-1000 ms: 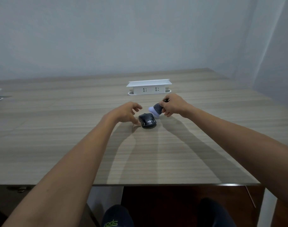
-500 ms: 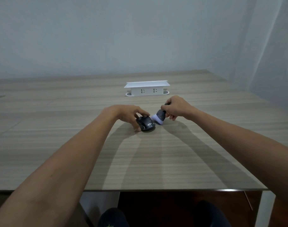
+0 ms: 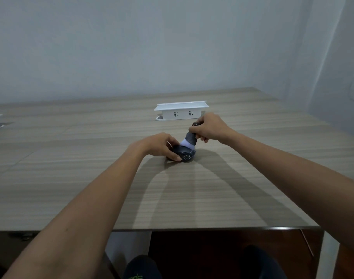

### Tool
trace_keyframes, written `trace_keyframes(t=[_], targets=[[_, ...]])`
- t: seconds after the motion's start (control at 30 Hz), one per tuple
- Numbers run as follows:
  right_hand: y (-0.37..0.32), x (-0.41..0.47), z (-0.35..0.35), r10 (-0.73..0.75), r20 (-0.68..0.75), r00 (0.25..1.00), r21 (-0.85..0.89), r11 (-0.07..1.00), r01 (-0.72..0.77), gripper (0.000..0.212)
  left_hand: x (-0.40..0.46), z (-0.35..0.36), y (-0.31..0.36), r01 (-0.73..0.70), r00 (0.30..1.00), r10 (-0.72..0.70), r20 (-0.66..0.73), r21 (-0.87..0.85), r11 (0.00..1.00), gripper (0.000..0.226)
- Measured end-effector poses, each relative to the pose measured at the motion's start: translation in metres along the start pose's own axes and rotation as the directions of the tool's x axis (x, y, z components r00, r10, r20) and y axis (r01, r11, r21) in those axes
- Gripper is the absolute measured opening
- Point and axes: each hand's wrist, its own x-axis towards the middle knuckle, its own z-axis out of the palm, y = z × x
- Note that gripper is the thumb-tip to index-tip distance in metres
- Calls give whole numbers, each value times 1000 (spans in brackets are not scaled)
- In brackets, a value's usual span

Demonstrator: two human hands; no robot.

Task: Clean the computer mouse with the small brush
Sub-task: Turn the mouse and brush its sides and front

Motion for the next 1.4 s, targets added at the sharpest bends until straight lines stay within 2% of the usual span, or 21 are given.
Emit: trace_keyframes(t=[0.2, 0.37, 0.53, 0.63, 0.83, 1.0, 1.13, 1.3, 1.4], targets=[[-8, -1, 3, -46, 8, 999, -82, 996, 46, 20, -3, 5, -3, -4, 999, 3, -36, -46, 999, 43], [3, 4, 2, -5, 18, 1000, -213, 977, 9, 23, -6, 10, -4, -4, 997, -4, -74, -105, 994, 49], [-9, 3, 11, -62, 23, 998, -206, 976, 65, 21, -5, 12, -5, 1, 997, -10, -78, -115, 993, 45], [-19, 2, 16, -89, 56, 994, -184, 978, 98, 20, -4, 13, -7, -4, 996, -6, -86, -110, 994, 52], [-3, 5, 7, -7, 64, 998, -327, 945, 28, 20, -7, 13, -5, -1, 996, -10, -88, -122, 993, 52], [-12, 1, 15, -74, 37, 997, -232, 969, 80, 22, -4, 14, -6, 1, 997, -11, -79, -129, 992, 55], [-24, -2, 18, -95, 45, 995, -166, 981, 101, 20, -6, 13, -6, -42, 997, 34, -65, -122, 992, 48], [-9, 1, 7, -30, 18, 999, -286, 958, 34, 22, -6, 16, -5, -5, 993, -8, -114, -112, 994, 49], [-5, -3, 5, -15, 2, 1000, -273, 962, 15, 21, -5, 18, -4, 10, 992, -23, -125, -103, 995, 52]])
